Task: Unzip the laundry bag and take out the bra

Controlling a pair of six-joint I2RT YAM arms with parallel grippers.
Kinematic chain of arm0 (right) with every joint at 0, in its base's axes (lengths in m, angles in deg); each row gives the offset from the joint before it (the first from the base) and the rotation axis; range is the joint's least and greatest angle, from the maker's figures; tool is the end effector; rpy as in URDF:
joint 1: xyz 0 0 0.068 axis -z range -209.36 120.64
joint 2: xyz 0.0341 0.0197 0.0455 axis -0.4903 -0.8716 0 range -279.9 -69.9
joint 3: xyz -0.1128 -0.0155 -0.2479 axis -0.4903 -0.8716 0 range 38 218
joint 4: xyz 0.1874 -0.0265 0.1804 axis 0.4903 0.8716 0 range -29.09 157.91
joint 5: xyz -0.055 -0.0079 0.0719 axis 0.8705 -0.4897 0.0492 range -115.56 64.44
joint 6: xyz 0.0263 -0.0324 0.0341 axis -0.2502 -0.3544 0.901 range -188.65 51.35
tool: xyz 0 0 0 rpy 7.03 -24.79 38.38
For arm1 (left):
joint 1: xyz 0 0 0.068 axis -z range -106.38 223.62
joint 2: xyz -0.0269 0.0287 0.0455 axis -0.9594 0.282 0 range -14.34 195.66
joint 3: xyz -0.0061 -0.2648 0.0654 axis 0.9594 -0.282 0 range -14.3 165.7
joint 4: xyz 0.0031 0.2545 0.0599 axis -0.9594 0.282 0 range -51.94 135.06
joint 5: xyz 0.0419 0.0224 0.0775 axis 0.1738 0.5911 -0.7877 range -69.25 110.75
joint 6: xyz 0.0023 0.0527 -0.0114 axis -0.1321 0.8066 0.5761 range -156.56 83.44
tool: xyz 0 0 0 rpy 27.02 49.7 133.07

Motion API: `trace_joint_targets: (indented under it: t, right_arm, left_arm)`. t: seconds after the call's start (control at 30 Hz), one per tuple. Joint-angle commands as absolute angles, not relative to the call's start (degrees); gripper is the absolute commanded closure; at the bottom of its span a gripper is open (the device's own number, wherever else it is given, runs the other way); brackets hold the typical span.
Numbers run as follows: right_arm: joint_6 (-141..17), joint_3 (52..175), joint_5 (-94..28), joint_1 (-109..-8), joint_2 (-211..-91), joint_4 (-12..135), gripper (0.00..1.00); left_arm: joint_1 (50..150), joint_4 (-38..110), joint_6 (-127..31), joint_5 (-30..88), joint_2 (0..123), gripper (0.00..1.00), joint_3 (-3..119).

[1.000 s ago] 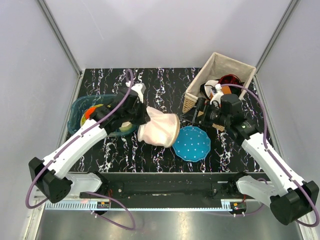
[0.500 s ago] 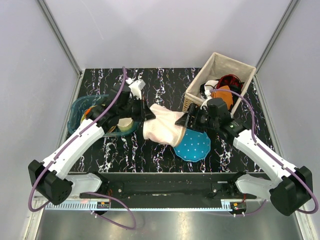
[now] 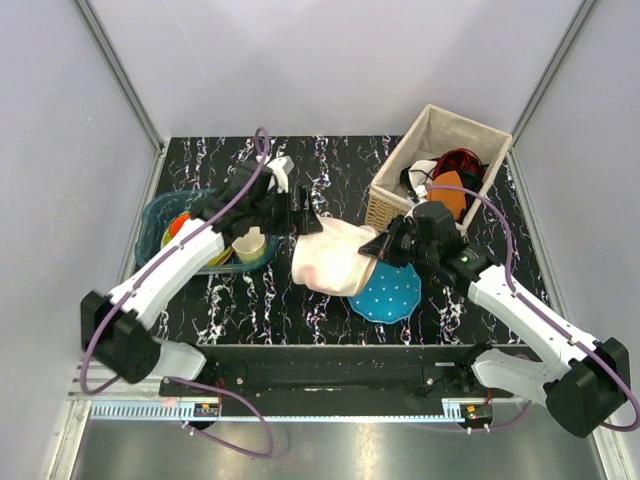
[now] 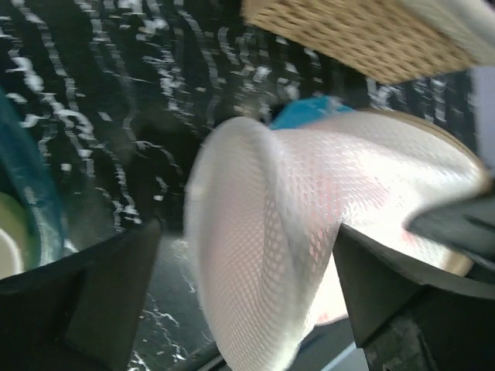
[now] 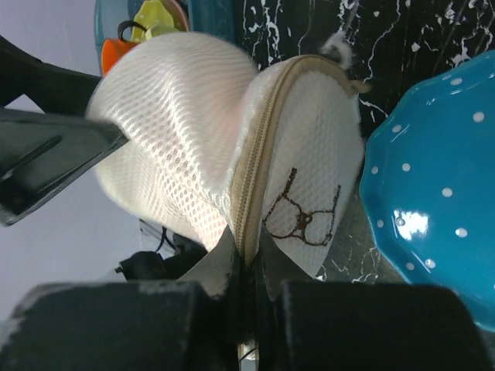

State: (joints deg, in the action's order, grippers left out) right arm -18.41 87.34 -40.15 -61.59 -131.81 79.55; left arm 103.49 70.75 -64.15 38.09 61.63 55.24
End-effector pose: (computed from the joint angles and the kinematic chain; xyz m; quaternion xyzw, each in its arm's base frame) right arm 0.1988 0.1360 0.2954 0.0737 0.8633 0.4041 0.2933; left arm 0.2462 -0.1536 0.3338 0.0825 0.8912 -0.3236 0.3070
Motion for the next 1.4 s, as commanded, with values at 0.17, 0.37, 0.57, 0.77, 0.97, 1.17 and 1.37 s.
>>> trace_joint_targets:
  t: [0.17,0.37,0.57,0.77,0.97,1.17,1.37]
  right_arm:
    - [-2.8,95.7,-27.6,-65.1,-140.1,78.8,1.0]
    - [1.5,99.9,-27.1,-65.8,-148.1,77.9,1.0]
    - [3.2,100.6,-27.9,-66.1,-150.0,76.1,1.0]
    - [4.4,99.9,-29.3,-66.0,-149.4,75.8,1.0]
    - [5.6,97.8,-29.8,-66.0,-147.3,74.5,1.0]
    - [4.5,92.6,-32.4,-66.0,-142.9,67.7,0.35]
    - [-3.7,91.4,-30.9,-65.8,-135.5,70.9,0.09]
  left_arm:
    - [110.2,76.3,-60.8,20.5,58.4,0.01,61.8]
    - [118.9,74.5,-57.5,28.7,55.9,0.01,56.1]
    - [123.3,68.0,-60.1,29.1,56.6,0.01,49.7]
    - [124.9,65.8,-59.8,22.3,62.6,0.01,51.3]
    - [125.2,65.2,-60.9,19.1,66.1,0.14,53.6]
    - [125.0,66.9,-59.7,19.0,64.6,1.0,54.1]
    - [121.5,65.0,-59.8,25.0,58.1,1.0,49.5]
